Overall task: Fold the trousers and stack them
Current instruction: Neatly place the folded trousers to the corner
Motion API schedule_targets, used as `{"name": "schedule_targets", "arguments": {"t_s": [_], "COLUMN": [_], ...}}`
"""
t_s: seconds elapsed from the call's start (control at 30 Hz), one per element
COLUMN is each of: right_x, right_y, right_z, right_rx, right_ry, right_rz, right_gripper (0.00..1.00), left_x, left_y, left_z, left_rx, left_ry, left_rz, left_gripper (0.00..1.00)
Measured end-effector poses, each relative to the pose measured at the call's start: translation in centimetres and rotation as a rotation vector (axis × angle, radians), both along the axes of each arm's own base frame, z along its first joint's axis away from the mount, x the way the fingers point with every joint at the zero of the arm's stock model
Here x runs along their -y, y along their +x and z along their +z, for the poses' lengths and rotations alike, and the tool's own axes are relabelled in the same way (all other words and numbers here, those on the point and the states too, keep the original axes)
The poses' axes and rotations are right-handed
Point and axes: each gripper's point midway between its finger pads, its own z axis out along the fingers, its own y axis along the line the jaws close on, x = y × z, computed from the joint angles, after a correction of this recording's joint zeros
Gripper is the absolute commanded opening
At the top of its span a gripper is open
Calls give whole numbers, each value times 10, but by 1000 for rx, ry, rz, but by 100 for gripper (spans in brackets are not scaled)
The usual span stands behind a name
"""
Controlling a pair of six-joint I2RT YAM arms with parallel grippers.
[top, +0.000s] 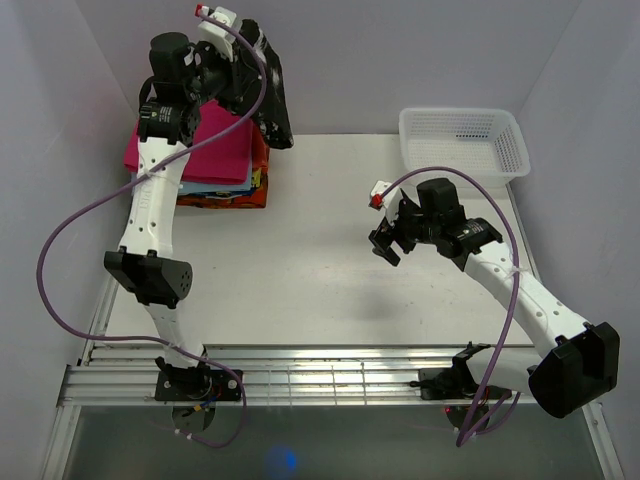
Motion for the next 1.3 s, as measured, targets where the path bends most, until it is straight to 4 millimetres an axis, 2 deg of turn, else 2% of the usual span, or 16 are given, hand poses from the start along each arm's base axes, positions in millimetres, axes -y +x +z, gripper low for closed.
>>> {"name": "schedule_targets", "arguments": {"t_s": [0.13, 0.23, 0.3, 0.43, 0.5, 0.6, 0.7, 0.77, 1.03, 1.2, 1.3], "right_x": [-1, -2, -2, -2, -2, -2, -1, -1, -1, 0, -1], "right_y": [0, 0, 0, 0, 0, -1, -2, -3, -6, -8, -8], "right_z": [3, 4, 4, 4, 4, 4, 3, 1, -2, -3, -4], "right_rx": [5, 5, 4, 4, 3, 1, -6, -13, -38, -46, -50], "right_ry": [7, 9, 9, 11, 11, 10, 7, 3, -5, -6, -4], "right_rz": [4, 7, 7, 9, 9, 10, 10, 11, 15, 17, 19], "right_gripper": [90, 90, 90, 90, 90, 90, 90, 90, 90, 90, 90], "left_x": [-7, -13, -32, -80, -114, -164, -204, -224, -256, -270, -277], "left_y": [-11, -16, -13, 5, 25, 49, 64, 71, 102, 119, 127], "left_z": [10, 5, -5, -29, -45, -85, -125, -147, -201, -225, -231], "left_rx": [24, 0, -43, -141, -178, -257, -328, -361, -381, -364, -335], "left_ry": [5, -6, -26, -74, -101, -139, -167, -178, -150, -104, -66], "left_rz": [3, -25, -26, -9, 25, 98, 162, 192, 265, 310, 332], "left_gripper": [0, 0, 0, 0, 0, 0, 0, 0, 1, 17, 32]}}
